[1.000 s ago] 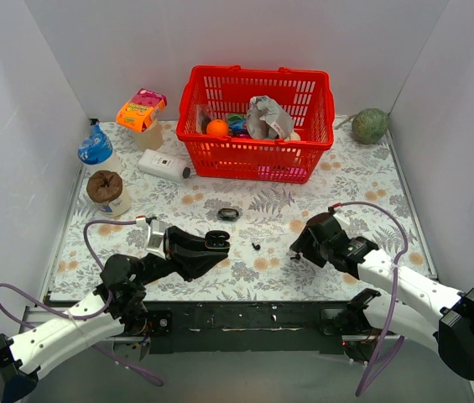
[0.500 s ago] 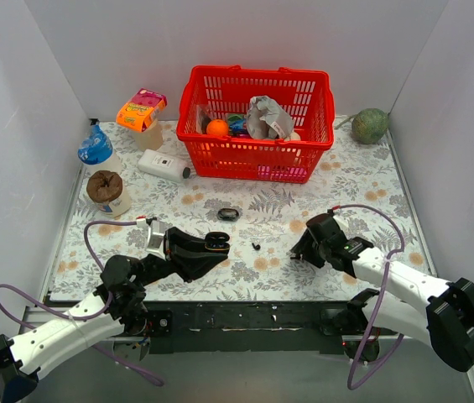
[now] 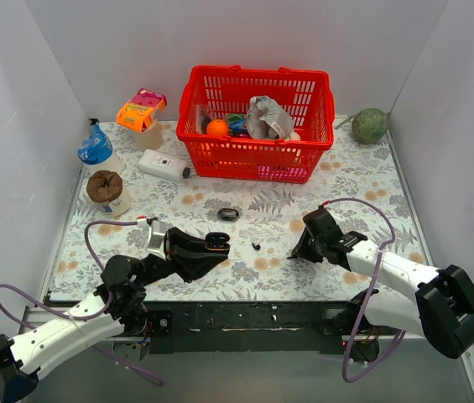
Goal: Insert the wireless bluetooth earbuds into the charging case
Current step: Pick up the earbud from the center of the board, then place the earbud in the charging case.
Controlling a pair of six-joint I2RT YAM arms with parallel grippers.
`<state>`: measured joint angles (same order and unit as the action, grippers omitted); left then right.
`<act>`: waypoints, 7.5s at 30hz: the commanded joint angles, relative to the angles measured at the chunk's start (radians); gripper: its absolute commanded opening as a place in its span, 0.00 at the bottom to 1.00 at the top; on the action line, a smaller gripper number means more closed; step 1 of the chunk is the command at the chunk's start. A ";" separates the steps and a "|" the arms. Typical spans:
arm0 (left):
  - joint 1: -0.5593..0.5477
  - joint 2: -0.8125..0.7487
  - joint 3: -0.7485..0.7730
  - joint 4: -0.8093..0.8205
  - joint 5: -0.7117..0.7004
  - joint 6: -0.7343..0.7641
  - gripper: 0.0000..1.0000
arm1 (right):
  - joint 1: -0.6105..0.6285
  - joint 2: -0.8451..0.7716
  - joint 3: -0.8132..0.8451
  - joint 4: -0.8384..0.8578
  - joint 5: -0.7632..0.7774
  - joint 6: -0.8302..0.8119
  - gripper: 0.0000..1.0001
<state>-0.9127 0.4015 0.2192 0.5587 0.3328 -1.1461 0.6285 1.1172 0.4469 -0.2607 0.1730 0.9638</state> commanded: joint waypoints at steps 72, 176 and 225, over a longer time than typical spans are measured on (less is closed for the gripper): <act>0.000 -0.001 -0.012 -0.011 -0.014 -0.026 0.00 | -0.001 0.213 0.108 -0.052 -0.110 -0.091 0.34; -0.002 0.080 0.038 0.006 -0.061 0.005 0.00 | 0.246 0.021 0.401 -0.169 0.125 -0.494 0.01; -0.002 0.850 0.459 0.745 0.003 0.373 0.00 | 0.284 -0.122 0.931 0.077 -0.385 -0.852 0.01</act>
<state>-0.9127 1.2545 0.6403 1.2945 0.3557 -0.7475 0.9058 0.9977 1.3487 -0.2356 -0.2352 0.1261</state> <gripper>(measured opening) 0.277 0.288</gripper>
